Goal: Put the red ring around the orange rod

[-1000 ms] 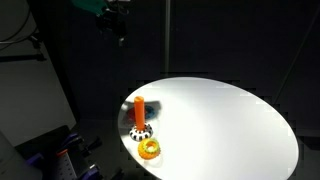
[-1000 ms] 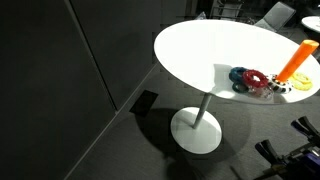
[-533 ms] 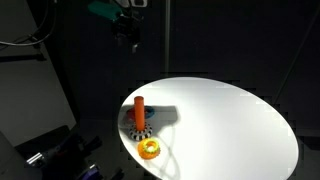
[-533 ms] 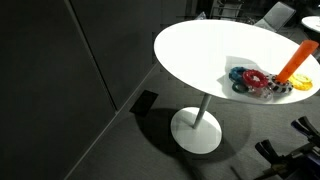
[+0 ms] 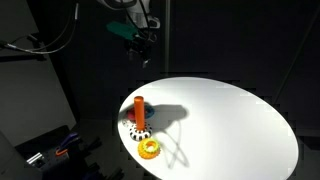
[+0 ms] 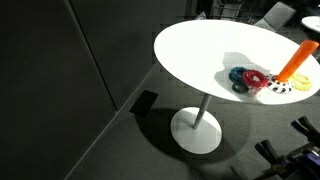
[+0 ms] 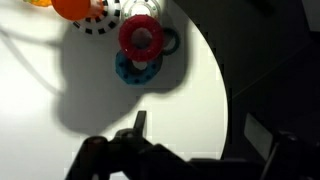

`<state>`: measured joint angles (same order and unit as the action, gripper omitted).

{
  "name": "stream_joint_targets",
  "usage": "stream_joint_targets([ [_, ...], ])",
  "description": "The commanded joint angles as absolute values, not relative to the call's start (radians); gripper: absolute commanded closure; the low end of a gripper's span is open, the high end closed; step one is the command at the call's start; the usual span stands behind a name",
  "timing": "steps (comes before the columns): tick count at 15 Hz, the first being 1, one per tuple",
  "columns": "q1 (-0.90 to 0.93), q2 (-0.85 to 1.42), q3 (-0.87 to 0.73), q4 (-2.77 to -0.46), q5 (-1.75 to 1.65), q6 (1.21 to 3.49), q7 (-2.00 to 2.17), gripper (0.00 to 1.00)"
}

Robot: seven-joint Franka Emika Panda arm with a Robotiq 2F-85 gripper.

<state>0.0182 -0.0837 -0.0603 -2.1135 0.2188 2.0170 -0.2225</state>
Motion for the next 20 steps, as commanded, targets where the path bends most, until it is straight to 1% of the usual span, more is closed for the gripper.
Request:
stream_joint_targets([
  [1,0.016,-0.046,-0.033,-2.098,0.159,1.999,-0.229,0.00],
  [6,0.019,-0.033,-0.009,-2.127,0.069,2.010,-0.226,0.00],
  [13,0.018,-0.024,-0.006,-2.124,0.085,2.013,-0.222,0.00],
  [20,0.036,-0.007,0.023,-2.187,0.058,2.071,-0.117,0.00],
])
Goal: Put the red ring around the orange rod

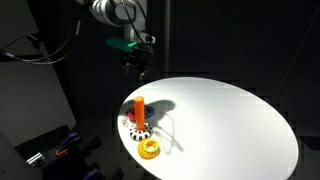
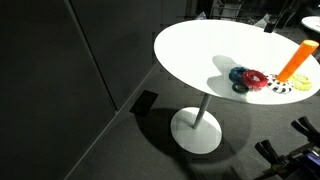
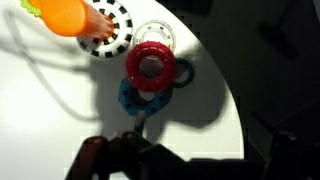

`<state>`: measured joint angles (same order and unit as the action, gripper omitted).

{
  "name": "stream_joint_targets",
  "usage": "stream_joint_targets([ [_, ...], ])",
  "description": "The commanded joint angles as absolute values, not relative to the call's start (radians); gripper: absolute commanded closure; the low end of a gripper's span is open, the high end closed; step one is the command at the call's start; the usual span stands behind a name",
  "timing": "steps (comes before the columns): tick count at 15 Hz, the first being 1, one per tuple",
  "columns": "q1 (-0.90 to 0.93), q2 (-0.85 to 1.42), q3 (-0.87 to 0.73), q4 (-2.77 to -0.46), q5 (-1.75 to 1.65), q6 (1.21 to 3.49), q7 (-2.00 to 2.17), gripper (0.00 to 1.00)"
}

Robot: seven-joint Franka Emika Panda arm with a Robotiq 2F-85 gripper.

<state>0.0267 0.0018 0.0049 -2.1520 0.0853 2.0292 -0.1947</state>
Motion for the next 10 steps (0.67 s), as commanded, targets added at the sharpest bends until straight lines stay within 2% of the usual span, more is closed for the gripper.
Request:
stream_joint_targets([
  [1,0.041,-0.008,0.029,-2.200,0.053,2.084,-0.089,0.00],
  [10,0.093,-0.016,0.082,-2.342,-0.086,2.232,0.272,0.00],
])
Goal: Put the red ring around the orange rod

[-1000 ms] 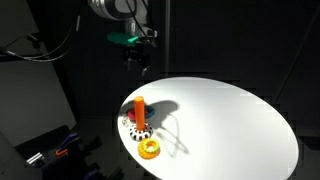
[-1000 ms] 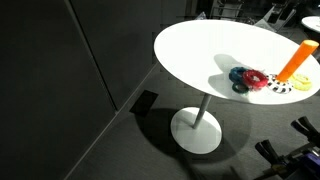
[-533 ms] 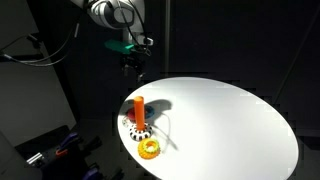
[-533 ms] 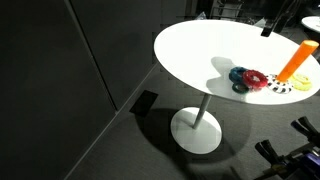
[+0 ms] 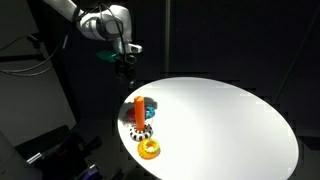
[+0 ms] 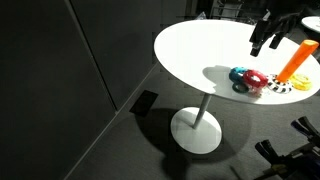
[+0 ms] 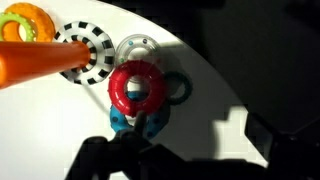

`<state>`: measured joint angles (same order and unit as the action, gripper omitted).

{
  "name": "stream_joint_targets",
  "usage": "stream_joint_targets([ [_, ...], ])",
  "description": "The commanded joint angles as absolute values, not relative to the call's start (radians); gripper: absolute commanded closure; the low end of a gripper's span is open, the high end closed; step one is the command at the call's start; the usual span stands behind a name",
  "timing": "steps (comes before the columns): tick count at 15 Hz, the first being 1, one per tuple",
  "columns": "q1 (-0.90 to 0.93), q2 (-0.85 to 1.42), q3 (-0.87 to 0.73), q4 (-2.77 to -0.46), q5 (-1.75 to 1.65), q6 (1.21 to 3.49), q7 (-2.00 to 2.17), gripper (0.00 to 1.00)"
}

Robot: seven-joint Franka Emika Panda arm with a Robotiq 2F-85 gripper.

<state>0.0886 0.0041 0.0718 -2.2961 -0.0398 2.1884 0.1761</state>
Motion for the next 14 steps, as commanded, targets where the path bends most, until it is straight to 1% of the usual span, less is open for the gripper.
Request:
stream_joint_targets([
  [1,0.094,-0.014,0.083,-2.352,-0.095,2.247,0.295,0.00],
  [8,0.090,0.015,0.078,-2.405,-0.118,2.337,0.342,0.00],
  [14,0.084,0.092,0.058,-2.396,-0.165,2.416,0.342,0.00],
])
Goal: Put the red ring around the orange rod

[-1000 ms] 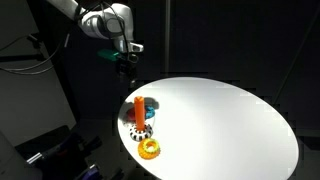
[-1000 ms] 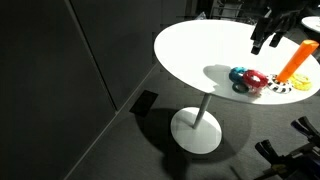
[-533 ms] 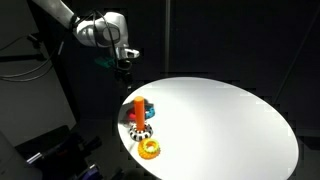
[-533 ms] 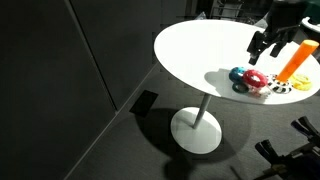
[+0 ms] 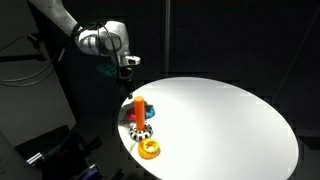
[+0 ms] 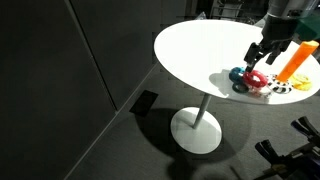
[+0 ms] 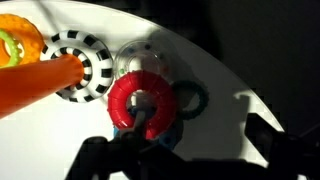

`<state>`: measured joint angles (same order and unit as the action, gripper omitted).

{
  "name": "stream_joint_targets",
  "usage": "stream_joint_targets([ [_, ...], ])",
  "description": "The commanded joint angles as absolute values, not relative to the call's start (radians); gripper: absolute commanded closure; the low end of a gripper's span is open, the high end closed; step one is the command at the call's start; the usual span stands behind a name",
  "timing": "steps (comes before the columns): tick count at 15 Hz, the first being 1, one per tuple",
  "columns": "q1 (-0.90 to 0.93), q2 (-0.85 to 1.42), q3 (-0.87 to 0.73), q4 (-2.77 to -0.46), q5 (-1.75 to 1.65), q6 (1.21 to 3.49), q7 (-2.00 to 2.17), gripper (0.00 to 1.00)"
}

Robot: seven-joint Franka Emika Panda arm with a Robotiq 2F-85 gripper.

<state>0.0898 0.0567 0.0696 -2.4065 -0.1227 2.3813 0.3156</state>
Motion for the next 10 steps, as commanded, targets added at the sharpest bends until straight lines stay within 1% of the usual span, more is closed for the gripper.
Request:
stream_joint_targets([
  [1,0.083,0.107,0.053,-2.392,-0.169,2.426,0.338,0.00],
  [10,0.084,0.206,0.019,-2.377,-0.145,2.543,0.289,0.00],
])
